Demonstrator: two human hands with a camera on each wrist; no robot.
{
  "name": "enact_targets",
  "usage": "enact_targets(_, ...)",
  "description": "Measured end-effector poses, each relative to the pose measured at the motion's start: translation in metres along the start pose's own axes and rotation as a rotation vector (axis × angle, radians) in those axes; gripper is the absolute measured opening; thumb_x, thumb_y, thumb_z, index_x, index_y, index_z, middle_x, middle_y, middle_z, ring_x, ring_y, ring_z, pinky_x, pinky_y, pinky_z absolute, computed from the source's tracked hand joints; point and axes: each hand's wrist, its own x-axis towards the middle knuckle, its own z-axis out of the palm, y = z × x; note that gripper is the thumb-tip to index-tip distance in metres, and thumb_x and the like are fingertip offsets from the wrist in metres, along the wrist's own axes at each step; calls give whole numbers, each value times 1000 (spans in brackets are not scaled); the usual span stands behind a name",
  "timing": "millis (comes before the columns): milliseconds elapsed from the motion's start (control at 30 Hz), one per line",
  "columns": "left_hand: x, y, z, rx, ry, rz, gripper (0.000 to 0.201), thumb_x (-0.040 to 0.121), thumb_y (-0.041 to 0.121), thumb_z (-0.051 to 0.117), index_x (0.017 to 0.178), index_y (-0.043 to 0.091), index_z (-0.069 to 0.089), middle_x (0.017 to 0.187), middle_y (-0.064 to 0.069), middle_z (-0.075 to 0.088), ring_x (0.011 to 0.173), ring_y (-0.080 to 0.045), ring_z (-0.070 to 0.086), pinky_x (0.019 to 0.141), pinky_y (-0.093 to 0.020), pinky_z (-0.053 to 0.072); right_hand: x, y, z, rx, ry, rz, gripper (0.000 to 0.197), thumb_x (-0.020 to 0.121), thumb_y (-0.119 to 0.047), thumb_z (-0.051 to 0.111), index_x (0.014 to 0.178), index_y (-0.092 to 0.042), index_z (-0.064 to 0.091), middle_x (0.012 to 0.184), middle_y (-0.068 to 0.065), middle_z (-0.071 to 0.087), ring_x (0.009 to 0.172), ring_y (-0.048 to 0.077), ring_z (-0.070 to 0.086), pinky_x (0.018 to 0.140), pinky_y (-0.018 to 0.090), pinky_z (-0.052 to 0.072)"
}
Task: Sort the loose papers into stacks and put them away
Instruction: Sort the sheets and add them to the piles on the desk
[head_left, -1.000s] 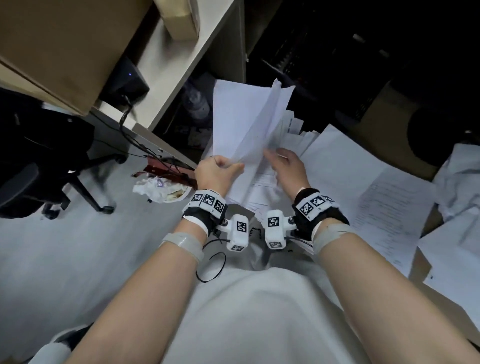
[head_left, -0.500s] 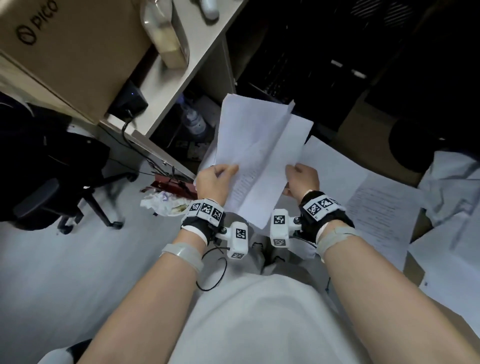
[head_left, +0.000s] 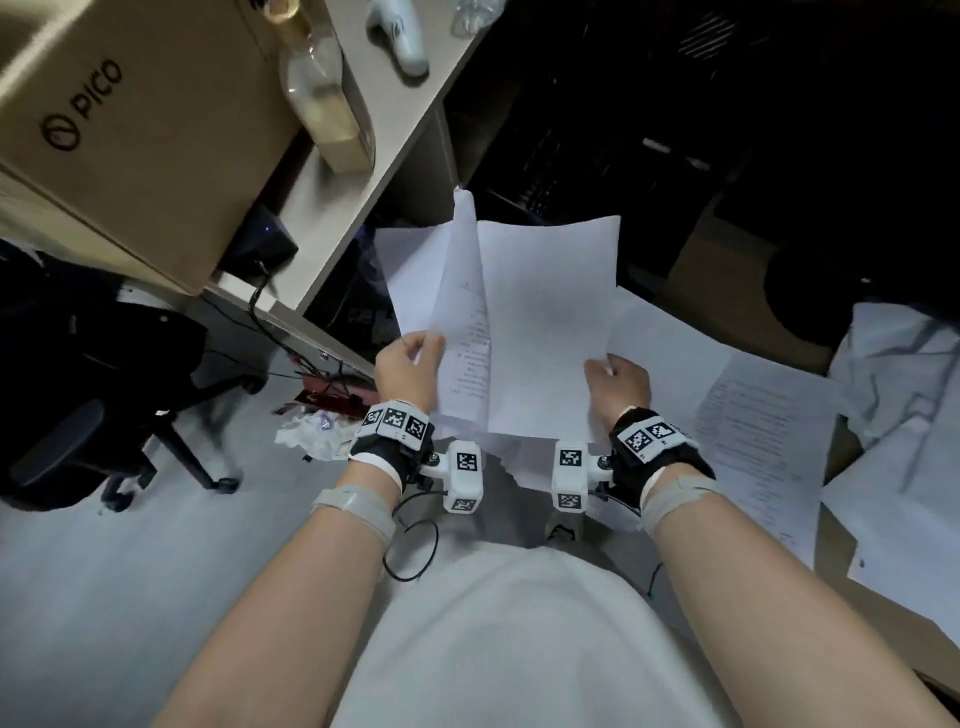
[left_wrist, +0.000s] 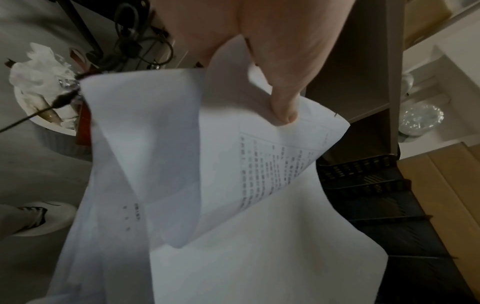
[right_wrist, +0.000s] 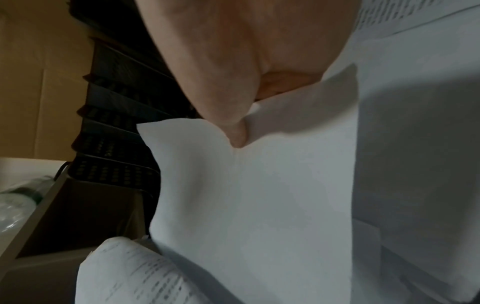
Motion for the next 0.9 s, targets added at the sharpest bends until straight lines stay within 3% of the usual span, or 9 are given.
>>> enact_targets(100, 21, 2, 8, -3, -106, -2, 14, 89, 32, 67, 82, 22, 72, 84, 4, 72, 83, -12, 64, 87, -34, 54, 5, -1, 3, 0, 22, 43, 22, 96, -19, 51, 76, -10, 55, 72, 0, 53, 65, 19, 43, 69, 27, 36)
enact_targets(267, 34, 10, 27, -34, -269, -43, 25, 89, 27, 70, 101, 5, 74, 95, -3, 74, 84, -8, 64, 86, -25, 53, 7, 2, 20, -14, 57, 56, 18, 96, -19, 51, 82, -12, 60, 78, 2, 58, 64, 14, 50, 65, 26, 37)
enact_targets(367, 41, 11, 32, -15, -323, -29, 25, 89, 29, 70, 100, 6, 73, 95, -1, 74, 84, -6, 64, 87, -27, 54, 5, 10, 15, -27, 138, 161, 19, 96, -18, 48, 80, -15, 58, 89, 6, 53, 80, 27, 51, 73, 28, 37)
enact_targets(433, 39, 13, 35, 24, -373, -31, 27, 90, 31, 69, 104, 9, 73, 99, 2, 73, 87, -5, 64, 83, -21, 52, 3, 25, 3, -33, 194, 314, 23, 99, -13, 44, 104, -2, 65, 106, 11, 56, 104, 34, 56, 86, 33, 41)
enact_targets(533, 26, 15, 47, 24, -426, -54, 35, 89, 35, 70, 112, 10, 70, 110, -1, 72, 103, -13, 66, 93, -29, 52, 0, 55, -20, 31, 306, 541, 40, 103, -8, 40, 141, 6, 46, 151, 16, 42, 139, 30, 40, 109, 30, 31)
enact_targets(600, 12, 11, 58, 72, -453, -54, 35, 87, 39, 70, 110, 14, 72, 107, 2, 73, 103, -15, 67, 96, -33, 53, -9, 74, -30, -46, 293, 602, 47, 104, -8, 40, 150, 1, 33, 159, 14, 31, 145, 28, 32, 112, 28, 25)
enact_targets(733, -20, 12, 64, 72, -490, -32, 33, 99, 43, 55, 79, 24, 73, 79, 23, 68, 80, 2, 63, 77, -12, 44, -13, 96, -39, 39, 320, 510, 54, 101, -6, 42, 154, -7, 30, 156, 14, 37, 139, 31, 41, 109, 31, 33)
enact_targets(833, -29, 6, 59, 69, -441, -19, 36, 103, 39, 45, 108, 21, 76, 109, 12, 70, 107, -2, 60, 93, -13, 39, -13, 97, -34, 168, 311, 432, 67, 95, -7, 52, 155, -13, 24, 153, 14, 39, 131, 34, 48, 101, 34, 40)
enact_targets(900, -31, 2, 53, 49, -404, 11, 25, 96, 13, 56, 113, 16, 74, 109, 9, 72, 110, -5, 63, 97, -13, 45, -13, 91, -33, 59, 332, 382, 76, 90, -14, 60, 156, -14, 23, 158, 12, 31, 141, 33, 37, 112, 40, 34)
